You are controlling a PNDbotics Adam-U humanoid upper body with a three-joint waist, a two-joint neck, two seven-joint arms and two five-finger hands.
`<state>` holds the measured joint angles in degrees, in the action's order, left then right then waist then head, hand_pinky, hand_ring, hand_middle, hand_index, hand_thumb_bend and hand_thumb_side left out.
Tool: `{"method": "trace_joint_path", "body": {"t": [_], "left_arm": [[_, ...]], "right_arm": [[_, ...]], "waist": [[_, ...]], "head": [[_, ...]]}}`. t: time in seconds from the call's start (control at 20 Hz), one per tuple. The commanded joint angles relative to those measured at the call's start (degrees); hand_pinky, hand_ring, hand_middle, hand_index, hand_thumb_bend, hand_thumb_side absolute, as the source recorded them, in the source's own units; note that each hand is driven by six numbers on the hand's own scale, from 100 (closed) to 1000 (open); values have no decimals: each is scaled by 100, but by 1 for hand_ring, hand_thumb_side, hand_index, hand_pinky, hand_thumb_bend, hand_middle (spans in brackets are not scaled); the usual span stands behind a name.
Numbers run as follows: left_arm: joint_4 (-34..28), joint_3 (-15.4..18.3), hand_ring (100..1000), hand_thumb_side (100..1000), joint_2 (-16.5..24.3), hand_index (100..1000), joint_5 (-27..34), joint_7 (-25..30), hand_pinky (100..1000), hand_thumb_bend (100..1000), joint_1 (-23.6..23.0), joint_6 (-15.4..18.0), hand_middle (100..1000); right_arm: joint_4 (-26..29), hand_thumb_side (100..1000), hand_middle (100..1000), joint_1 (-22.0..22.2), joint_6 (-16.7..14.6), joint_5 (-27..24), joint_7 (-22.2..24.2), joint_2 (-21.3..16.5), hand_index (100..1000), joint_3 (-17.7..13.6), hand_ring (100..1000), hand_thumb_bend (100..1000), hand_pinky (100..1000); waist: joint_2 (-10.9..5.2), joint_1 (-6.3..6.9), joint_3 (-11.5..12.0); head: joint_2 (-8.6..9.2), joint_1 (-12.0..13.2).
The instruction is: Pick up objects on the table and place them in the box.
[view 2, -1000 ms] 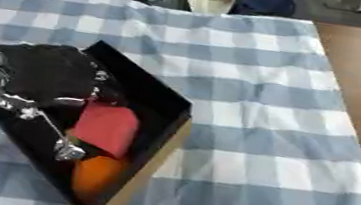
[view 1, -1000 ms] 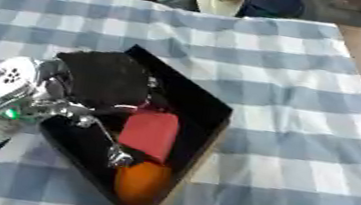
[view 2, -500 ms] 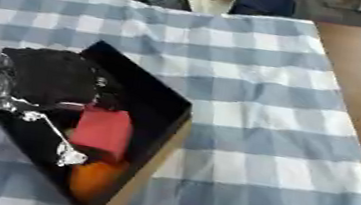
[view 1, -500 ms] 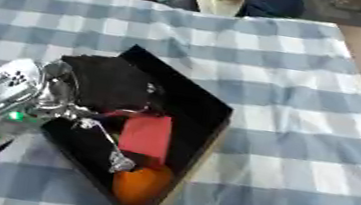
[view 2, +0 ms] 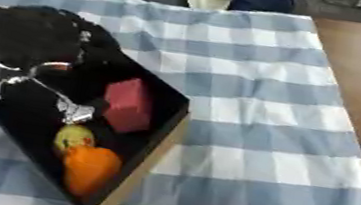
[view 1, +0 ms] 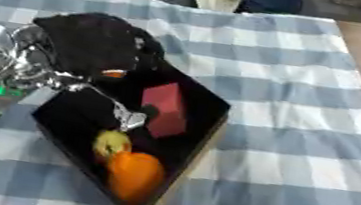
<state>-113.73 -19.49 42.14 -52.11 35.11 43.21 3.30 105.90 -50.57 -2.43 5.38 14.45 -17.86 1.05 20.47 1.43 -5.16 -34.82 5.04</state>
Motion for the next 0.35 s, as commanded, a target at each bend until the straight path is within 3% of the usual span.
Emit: {"method": "trace_joint_path", "body": {"t": [0.05, 0.35], "left_arm": [[-86, 480, 866, 1000, -24, 925, 505, -905, 689, 100, -32, -361, 801], [-86, 1291, 811, 973, -491, 889, 2371, -3099, 569, 101, -285, -796, 752]], "right_arm": [[142, 1000, 770, -71, 12, -24, -27, -14, 886, -48, 874, 100, 944], [197, 1000, 769, -23, 39, -37, -62, 20, 887, -81, 873, 100, 944]], "waist": [[-168, -3, 28], [-185, -30, 85]], "head": [[-59, -44], [-26, -27]]}}
